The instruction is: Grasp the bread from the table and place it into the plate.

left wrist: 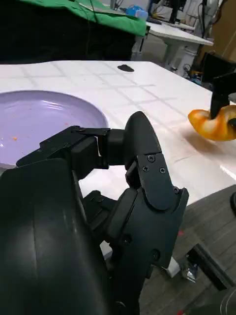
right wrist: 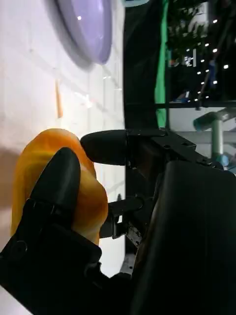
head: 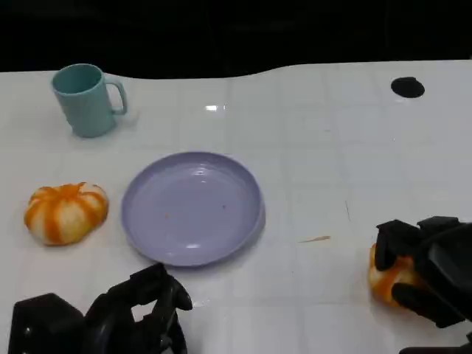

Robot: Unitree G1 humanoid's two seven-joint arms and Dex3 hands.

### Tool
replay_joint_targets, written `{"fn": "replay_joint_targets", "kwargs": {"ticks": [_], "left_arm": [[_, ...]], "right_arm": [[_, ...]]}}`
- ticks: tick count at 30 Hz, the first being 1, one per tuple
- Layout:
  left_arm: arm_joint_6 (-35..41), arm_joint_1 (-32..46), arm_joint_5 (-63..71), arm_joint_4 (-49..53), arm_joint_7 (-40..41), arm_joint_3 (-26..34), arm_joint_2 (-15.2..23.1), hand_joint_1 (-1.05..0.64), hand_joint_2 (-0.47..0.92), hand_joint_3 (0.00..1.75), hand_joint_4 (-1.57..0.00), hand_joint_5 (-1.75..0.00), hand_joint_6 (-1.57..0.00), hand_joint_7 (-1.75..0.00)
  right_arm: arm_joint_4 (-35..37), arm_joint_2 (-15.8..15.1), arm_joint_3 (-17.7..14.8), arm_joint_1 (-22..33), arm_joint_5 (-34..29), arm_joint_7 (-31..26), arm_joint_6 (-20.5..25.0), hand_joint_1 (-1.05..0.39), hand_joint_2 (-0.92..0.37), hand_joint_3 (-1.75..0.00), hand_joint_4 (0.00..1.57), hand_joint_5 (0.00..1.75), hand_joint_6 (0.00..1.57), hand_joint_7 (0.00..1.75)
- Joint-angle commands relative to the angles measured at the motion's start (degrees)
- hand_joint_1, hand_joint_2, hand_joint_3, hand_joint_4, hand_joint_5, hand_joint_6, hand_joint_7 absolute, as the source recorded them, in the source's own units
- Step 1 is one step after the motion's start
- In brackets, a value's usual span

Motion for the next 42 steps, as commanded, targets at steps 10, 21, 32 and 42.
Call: {"fn": "replay_joint_targets", "kwargs": {"ticks": [10,21,32,42], "left_arm": [[0.4,0.7,0.0,-1.1,0.6,0.3,0.4,-0.67,0.91,0.63,-0.86,-1.75,-0.68,-1.54],[1.0,0.9,-0.3,-1.4,0.7,0.3,0.2,-0.67,0.9,0.64,-0.86,-1.75,-0.67,-1.56],[1.0,0.6,-0.3,-0.8,0.8,0.4,0.0,-0.68,0.89,0.63,-0.86,-1.75,-0.69,-1.53],[0.3,0.8,-0.3,-0.7,0.3,0.3,0.4,-0.67,0.9,0.62,-0.84,-1.75,-0.68,-1.53]], "right_arm": [[-3.3,2.0,-2.3,-3.8,3.2,-3.6,-5.2,-0.04,-0.15,-1.46,1.04,1.75,0.91,1.54],[-2.8,4.8,-2.0,-6.7,4.3,-3.7,-7.9,-0.02,-0.08,-1.58,1.06,1.75,0.96,1.47],[-0.1,9.7,0.0,-12.9,5.7,-2.2,-9.9,-0.11,-0.14,-1.56,1.07,1.75,0.88,1.62],[9.3,15.1,3.3,-20.4,5.7,-2.4,-11.8,-0.11,-0.16,-1.52,1.05,1.75,0.93,1.52]]}}
